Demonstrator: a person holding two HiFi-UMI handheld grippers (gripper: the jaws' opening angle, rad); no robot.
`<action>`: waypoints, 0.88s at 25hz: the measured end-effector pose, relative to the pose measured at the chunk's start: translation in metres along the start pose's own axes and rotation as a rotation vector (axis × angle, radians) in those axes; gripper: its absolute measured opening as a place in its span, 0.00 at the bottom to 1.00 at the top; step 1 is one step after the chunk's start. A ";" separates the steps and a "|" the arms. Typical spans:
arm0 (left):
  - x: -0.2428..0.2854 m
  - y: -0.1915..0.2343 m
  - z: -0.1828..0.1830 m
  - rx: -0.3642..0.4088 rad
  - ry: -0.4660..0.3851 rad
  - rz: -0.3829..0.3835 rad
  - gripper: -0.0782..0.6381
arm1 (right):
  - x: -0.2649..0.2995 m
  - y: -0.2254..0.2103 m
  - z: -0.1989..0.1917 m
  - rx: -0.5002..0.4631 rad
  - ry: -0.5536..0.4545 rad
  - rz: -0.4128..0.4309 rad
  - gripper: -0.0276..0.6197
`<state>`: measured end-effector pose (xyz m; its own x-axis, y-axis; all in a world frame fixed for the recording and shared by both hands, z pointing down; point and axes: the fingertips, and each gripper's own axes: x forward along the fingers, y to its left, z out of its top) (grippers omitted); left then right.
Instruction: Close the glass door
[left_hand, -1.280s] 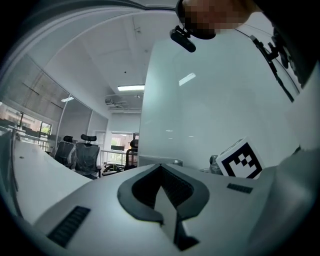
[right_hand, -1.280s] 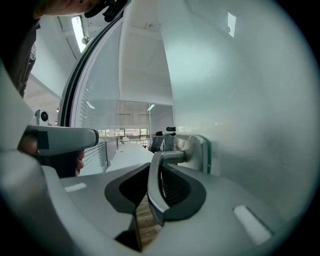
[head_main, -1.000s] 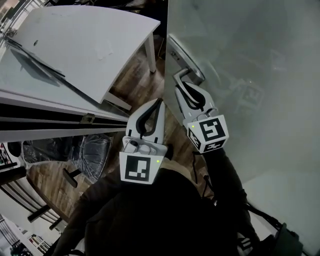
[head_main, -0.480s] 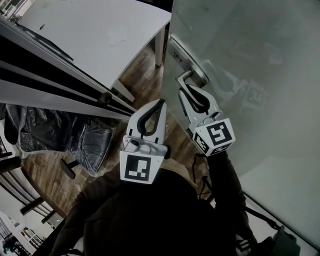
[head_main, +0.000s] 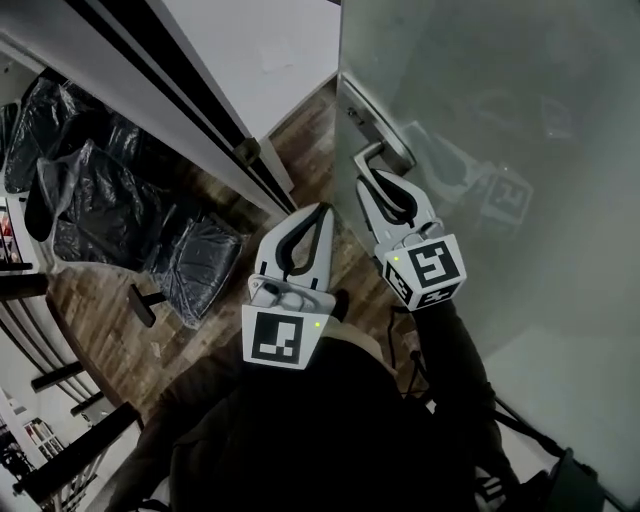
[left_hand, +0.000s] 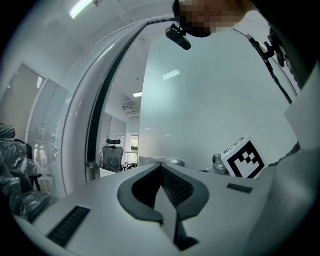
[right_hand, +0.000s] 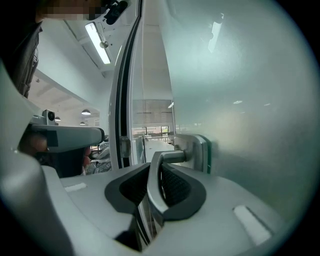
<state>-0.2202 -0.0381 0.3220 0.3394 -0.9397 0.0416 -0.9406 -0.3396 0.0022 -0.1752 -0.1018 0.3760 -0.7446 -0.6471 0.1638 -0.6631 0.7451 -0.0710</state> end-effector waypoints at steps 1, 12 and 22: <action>-0.005 0.004 0.000 -0.001 -0.004 0.009 0.10 | 0.001 0.006 -0.001 -0.001 0.001 0.007 0.14; -0.063 0.041 0.008 -0.013 -0.032 -0.033 0.10 | -0.008 0.072 -0.006 0.000 0.010 0.043 0.14; -0.076 0.037 0.002 -0.016 -0.026 -0.052 0.10 | -0.002 0.109 -0.009 0.000 0.010 0.109 0.14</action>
<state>-0.2807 0.0205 0.3165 0.3875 -0.9218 0.0147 -0.9218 -0.3872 0.0195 -0.2450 -0.0178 0.3767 -0.8113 -0.5608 0.1654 -0.5785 0.8109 -0.0884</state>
